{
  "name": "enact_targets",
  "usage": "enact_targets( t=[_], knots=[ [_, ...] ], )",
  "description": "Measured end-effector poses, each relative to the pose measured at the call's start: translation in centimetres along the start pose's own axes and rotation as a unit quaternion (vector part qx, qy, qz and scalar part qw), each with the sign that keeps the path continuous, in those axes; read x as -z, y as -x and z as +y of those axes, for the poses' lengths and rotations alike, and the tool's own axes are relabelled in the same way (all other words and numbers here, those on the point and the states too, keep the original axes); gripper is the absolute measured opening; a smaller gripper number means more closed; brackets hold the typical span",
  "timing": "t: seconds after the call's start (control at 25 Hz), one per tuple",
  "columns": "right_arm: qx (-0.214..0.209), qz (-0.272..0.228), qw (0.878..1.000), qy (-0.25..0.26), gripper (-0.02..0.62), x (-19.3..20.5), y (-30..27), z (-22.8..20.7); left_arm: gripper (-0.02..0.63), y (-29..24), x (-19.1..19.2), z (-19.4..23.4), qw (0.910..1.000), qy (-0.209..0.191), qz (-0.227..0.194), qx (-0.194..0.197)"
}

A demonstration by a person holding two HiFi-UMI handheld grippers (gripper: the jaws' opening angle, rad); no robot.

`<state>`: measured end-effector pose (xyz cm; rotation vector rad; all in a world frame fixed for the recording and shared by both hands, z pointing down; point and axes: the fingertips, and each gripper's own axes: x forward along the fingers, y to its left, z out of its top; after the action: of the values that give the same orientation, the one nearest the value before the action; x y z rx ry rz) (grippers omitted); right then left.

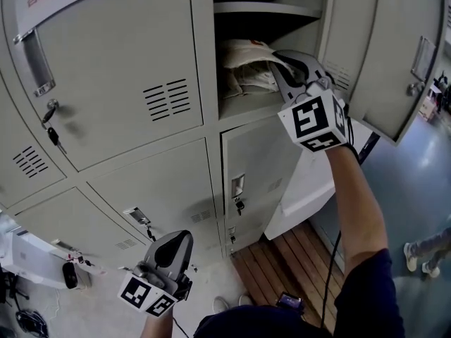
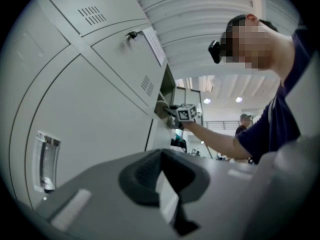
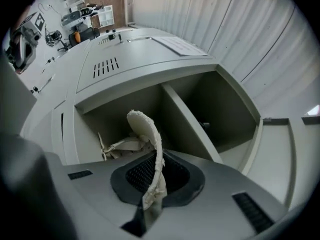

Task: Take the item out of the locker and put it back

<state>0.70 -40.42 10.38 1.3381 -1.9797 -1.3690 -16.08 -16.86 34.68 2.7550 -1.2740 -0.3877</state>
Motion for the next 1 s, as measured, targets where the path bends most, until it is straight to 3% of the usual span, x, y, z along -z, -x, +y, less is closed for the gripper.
enact_targets(
  t=[0.32,1.0],
  knots=[
    [-0.063,0.042,0.996,0.038,0.020,1.6,-4.1,2.6,0.003,0.3,0.1,0.8,1.0000,0.004,-0.001,-0.003],
    [-0.146,0.080,0.985,0.034,0.021,3.4,-6.5,4.6,0.003,-0.8,0.2,0.9,1.0000,0.006,-0.005,-0.003]
  ],
)
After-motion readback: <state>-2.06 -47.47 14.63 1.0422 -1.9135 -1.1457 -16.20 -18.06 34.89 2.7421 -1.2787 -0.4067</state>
